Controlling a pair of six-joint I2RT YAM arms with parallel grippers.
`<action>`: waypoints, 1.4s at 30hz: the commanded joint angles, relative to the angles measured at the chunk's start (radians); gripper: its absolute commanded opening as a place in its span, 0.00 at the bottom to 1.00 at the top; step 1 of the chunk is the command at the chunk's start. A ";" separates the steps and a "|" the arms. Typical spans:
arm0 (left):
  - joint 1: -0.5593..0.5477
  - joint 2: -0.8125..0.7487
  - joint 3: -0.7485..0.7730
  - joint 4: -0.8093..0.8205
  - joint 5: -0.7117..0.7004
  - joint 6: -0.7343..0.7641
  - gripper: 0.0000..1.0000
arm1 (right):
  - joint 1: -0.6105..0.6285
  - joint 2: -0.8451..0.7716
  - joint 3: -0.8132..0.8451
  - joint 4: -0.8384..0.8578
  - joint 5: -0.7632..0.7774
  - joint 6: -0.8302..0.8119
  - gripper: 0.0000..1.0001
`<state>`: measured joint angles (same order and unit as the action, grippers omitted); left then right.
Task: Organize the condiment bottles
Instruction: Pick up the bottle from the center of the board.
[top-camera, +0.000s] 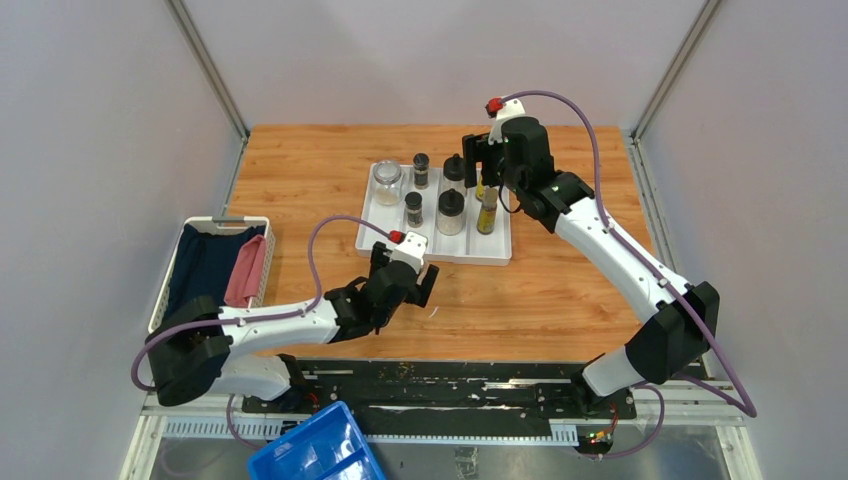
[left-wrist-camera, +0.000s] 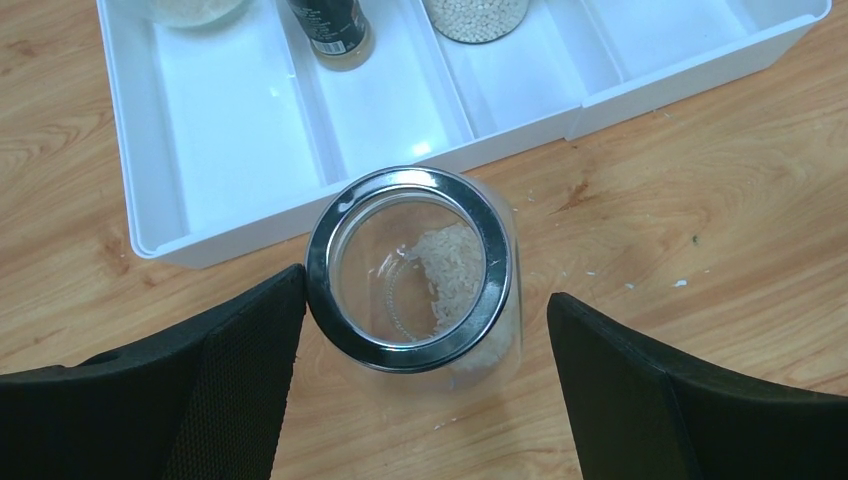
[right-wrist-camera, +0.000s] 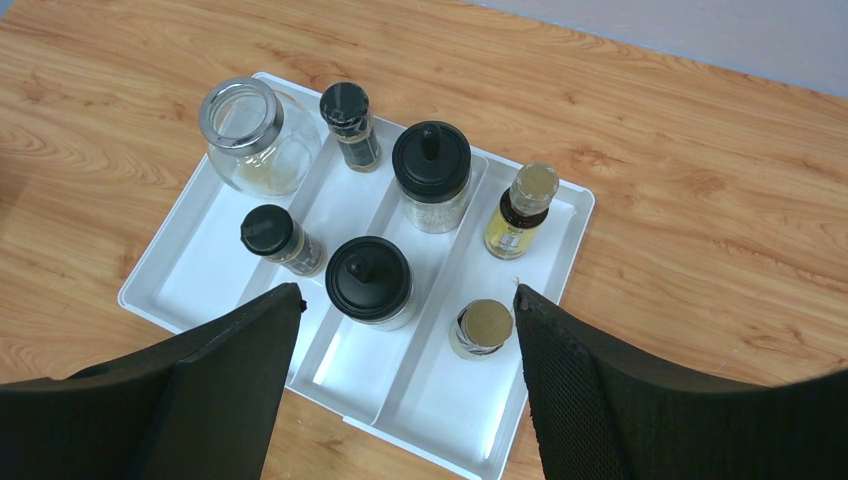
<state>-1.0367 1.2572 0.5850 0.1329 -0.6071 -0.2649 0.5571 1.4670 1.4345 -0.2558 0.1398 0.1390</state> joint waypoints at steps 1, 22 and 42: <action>-0.004 0.025 -0.006 0.053 -0.037 -0.015 0.92 | 0.013 -0.014 0.016 -0.010 0.016 -0.008 0.81; 0.003 0.086 0.018 0.103 -0.070 -0.081 0.34 | 0.012 -0.008 -0.006 -0.003 0.020 -0.003 0.81; -0.009 -0.040 0.039 0.049 -0.142 -0.090 0.00 | 0.013 -0.010 -0.003 -0.003 0.022 0.000 0.81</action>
<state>-1.0359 1.2575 0.5888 0.1764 -0.6876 -0.3519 0.5571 1.4670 1.4342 -0.2554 0.1432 0.1390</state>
